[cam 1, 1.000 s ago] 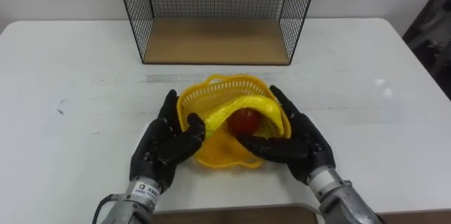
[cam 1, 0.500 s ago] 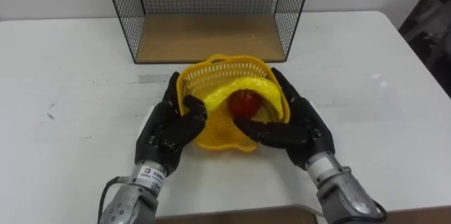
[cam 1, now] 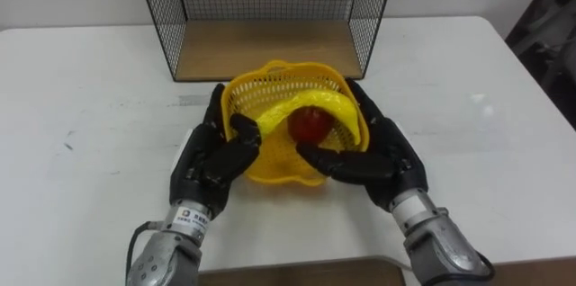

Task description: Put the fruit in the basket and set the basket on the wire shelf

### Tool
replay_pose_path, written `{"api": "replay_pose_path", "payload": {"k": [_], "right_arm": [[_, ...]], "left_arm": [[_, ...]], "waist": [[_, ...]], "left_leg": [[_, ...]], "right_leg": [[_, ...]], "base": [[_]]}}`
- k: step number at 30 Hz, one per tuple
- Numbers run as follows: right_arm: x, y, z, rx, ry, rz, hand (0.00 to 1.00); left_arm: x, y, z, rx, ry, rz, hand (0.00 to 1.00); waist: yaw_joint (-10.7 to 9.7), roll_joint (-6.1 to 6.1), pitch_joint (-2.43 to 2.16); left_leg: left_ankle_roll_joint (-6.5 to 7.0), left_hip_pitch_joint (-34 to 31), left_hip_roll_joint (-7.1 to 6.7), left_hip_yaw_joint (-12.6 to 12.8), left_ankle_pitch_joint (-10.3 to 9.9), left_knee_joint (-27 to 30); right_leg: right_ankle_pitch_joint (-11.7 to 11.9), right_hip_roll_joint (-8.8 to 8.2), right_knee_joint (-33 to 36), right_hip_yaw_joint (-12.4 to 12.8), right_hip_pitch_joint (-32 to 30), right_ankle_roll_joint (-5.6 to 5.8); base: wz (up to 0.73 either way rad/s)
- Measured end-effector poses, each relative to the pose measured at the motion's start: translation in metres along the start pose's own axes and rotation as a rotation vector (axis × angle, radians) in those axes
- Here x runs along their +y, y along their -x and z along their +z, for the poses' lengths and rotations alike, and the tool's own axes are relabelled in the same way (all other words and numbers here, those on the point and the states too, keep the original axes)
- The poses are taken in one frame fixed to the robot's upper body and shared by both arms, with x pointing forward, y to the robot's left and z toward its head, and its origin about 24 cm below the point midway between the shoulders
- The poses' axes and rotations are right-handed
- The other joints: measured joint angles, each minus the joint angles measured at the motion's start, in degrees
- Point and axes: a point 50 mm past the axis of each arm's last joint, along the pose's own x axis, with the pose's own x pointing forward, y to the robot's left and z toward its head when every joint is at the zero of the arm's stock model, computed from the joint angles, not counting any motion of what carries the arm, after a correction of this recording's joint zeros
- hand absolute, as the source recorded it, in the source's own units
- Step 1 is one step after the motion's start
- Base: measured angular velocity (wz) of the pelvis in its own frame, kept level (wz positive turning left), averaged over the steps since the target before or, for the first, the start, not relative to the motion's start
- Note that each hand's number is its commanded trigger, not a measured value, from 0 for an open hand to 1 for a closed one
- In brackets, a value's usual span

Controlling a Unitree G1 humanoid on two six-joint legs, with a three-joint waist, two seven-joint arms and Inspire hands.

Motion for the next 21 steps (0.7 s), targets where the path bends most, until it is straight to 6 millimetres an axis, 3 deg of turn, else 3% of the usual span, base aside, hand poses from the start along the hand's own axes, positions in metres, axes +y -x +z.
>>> {"api": "replay_pose_path", "payload": {"k": [5, 21], "right_arm": [[0.009, -0.002, 0.016, -0.083, 0.005, 0.036, 0.0], [0.013, -0.004, 0.017, -0.107, -0.017, 0.036, 0.0]], "left_arm": [[-0.005, -0.002, 0.015, -0.089, 0.013, -0.002, 0.0], [-0.007, -0.003, 0.019, -0.121, 0.025, 0.001, 0.0]], "waist": [[0.01, 0.05, -0.04], [0.12, -0.02, 0.08]], "left_leg": [[0.0, 0.28, 0.0, 0.22, 0.0, -0.04], [0.16, 0.81, -0.05, 0.52, -0.09, 0.5]], "right_leg": [[0.0, 0.04, 0.03, 0.4, 0.0, 0.0], [-0.26, -0.35, 2.35, 0.4, -0.38, 0.15]], "base": [[-0.04], [-0.01]]}}
